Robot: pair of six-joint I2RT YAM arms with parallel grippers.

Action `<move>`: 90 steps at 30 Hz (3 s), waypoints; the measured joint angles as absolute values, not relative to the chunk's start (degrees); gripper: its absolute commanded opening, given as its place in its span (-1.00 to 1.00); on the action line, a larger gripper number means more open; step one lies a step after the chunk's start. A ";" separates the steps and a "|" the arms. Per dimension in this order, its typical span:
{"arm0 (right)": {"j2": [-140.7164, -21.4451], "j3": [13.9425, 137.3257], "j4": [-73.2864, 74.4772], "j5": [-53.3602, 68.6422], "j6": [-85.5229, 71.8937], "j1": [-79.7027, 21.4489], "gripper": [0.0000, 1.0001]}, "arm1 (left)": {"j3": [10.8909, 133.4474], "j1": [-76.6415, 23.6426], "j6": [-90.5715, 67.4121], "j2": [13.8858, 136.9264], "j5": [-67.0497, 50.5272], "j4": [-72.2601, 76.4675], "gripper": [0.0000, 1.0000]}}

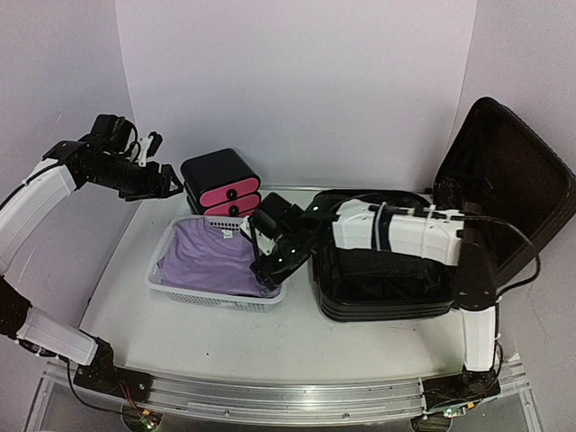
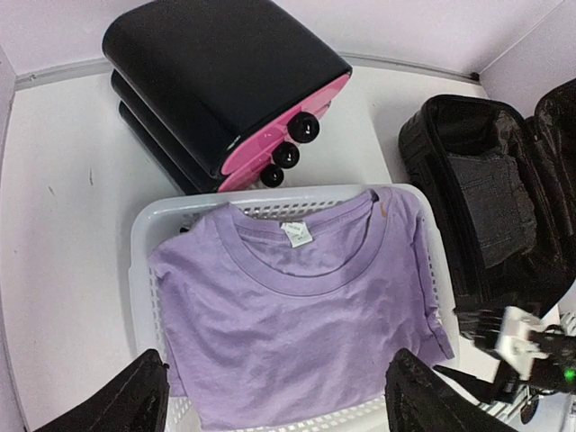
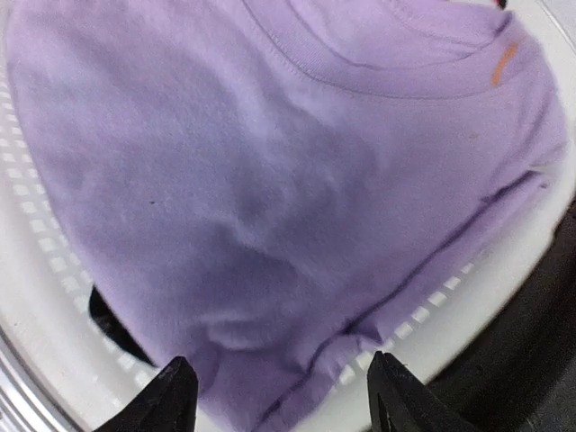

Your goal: Open, take out, and arrange the luggage

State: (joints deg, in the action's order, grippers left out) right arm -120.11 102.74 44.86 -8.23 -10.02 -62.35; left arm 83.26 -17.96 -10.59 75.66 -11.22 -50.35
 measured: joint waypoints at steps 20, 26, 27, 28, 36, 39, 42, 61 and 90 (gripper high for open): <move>-94.48 82.74 53.39 -14.59 9.43 -42.70 0.96 | 73.78 -18.87 -19.00 76.29 -27.09 -38.37 0.75; -102.06 83.83 55.24 -12.12 13.06 -41.71 0.97 | 73.78 -19.16 -20.01 78.43 -28.58 -37.34 0.75; -103.53 84.51 55.48 -12.14 13.19 -41.58 0.97 | 73.78 -19.16 -20.05 78.46 -28.60 -37.39 0.75; -105.01 85.19 55.53 -12.23 13.19 -41.41 0.96 | 73.78 -19.16 -20.08 78.46 -28.62 -37.36 0.75; -112.86 86.41 55.51 -14.44 12.64 -40.84 0.97 | 73.78 -19.20 -20.08 78.46 -28.75 -37.36 0.75; -113.99 86.39 55.02 -14.72 12.91 -40.77 0.97 | 73.78 -19.20 -20.08 78.46 -28.80 -37.34 0.76; -114.59 86.21 54.48 -15.64 13.34 -40.75 0.97 | 73.80 -19.20 -20.29 78.48 -28.97 -37.34 0.75; -114.13 82.61 49.78 -17.98 16.29 -40.80 -0.24 | 75.48 -19.20 -22.57 79.79 -30.22 -36.95 0.75; -106.39 78.72 43.42 -9.37 18.65 -35.31 0.03 | 79.48 -24.10 -25.50 83.77 -31.83 -36.93 0.75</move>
